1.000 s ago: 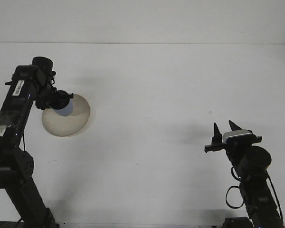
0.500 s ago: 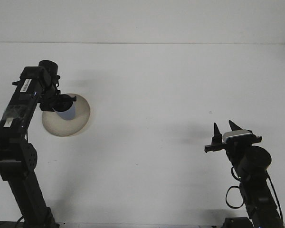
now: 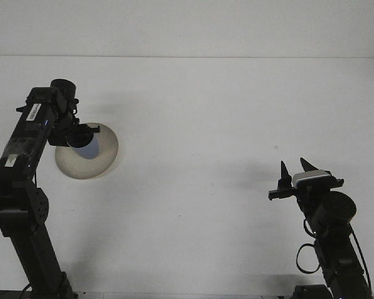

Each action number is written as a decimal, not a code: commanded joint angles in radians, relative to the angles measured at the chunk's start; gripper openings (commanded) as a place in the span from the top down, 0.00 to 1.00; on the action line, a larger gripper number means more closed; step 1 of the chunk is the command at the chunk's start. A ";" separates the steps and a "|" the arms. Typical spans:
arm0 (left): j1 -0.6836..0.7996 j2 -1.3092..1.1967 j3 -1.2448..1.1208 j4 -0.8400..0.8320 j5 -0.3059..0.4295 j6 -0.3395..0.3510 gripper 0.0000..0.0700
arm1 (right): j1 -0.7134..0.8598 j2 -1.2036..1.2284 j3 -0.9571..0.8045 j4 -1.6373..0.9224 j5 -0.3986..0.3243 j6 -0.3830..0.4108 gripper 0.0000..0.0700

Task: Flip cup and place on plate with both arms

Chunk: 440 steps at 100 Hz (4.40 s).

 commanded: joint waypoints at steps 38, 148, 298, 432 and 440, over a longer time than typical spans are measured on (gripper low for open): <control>0.003 -0.202 0.016 0.009 0.015 0.013 0.50 | 0.000 0.005 0.007 0.010 0.004 0.013 0.49; -0.083 -1.242 -0.769 0.569 0.070 0.008 0.51 | 0.000 0.005 0.007 0.010 0.003 0.014 0.49; -0.111 -1.588 -1.351 0.983 0.115 0.042 0.99 | 0.000 0.005 0.007 0.010 0.003 0.014 1.00; -0.109 -1.678 -1.455 1.173 0.111 0.057 0.99 | 0.000 0.005 0.007 0.010 0.003 0.014 1.00; -0.110 -1.731 -1.532 1.238 0.111 0.058 0.99 | 0.000 0.005 0.007 0.010 0.003 0.014 1.00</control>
